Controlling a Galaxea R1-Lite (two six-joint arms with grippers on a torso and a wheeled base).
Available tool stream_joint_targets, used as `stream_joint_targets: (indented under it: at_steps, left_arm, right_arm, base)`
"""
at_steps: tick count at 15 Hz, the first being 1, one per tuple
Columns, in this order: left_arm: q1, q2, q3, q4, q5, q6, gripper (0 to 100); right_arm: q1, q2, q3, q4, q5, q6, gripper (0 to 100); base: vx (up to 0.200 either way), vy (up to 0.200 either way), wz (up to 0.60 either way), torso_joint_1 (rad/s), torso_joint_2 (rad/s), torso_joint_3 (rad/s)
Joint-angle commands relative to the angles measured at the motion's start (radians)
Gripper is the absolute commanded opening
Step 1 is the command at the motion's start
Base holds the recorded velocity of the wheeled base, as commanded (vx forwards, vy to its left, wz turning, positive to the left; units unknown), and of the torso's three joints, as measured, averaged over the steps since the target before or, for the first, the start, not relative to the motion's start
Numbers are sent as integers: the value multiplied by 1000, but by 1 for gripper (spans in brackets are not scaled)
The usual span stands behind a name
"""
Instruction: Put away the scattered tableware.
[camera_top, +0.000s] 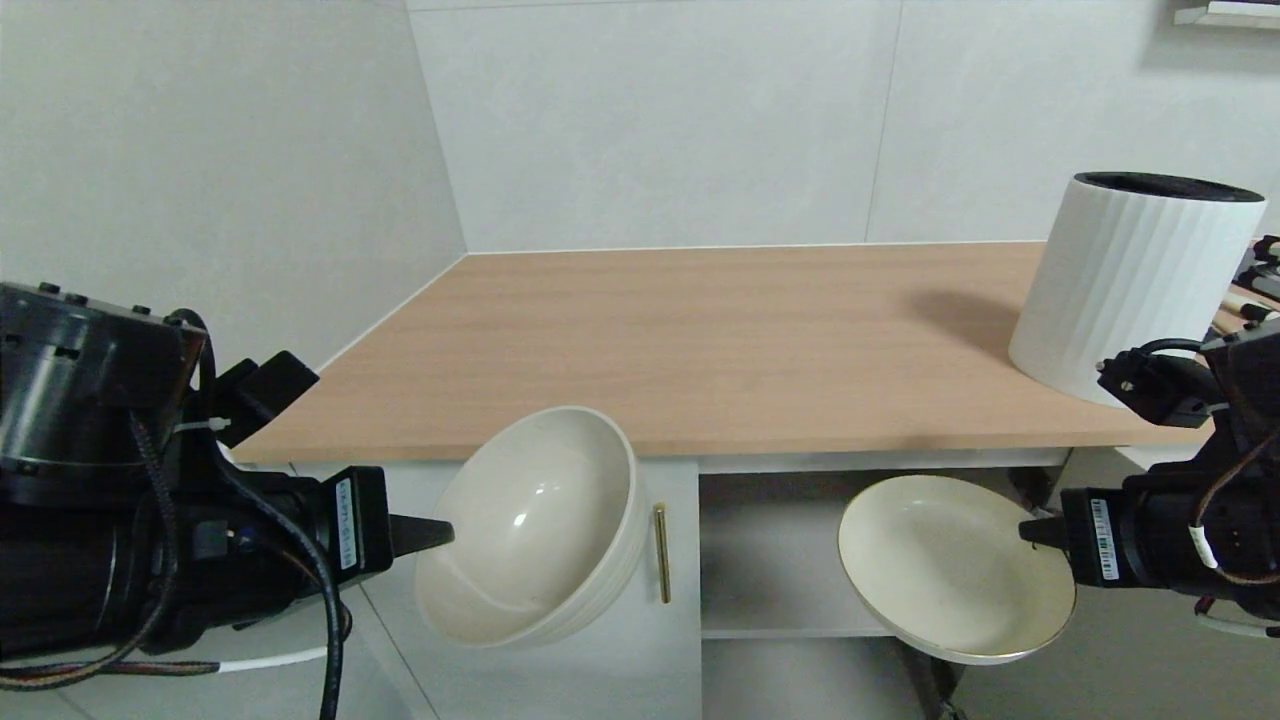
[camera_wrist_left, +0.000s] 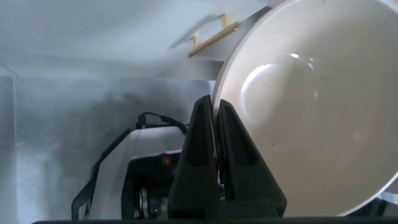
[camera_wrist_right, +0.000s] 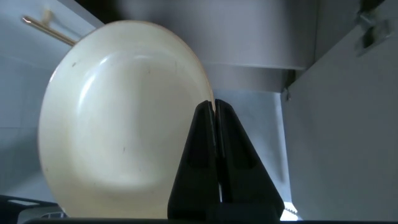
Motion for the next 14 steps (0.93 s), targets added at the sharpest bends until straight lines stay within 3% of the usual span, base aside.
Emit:
stream_joint_targets:
  at_steps: [1, 10, 14]
  left_arm:
    - [0, 8, 0, 0, 0, -1, 0]
    - [0, 22, 0, 0, 0, -1, 0]
    - [-6, 42, -1, -1, 0, 1, 0]
  right_arm:
    - [1, 4, 0, 0, 0, 0, 0]
    - [1, 16, 1, 0, 0, -1, 0]
    - [1, 42, 1, -2, 0, 0, 0]
  base:
    - [0, 0, 0, -178, 486, 290]
    - [0, 0, 0, -153, 454, 302]
    - [0, 0, 0, -39, 154, 101]
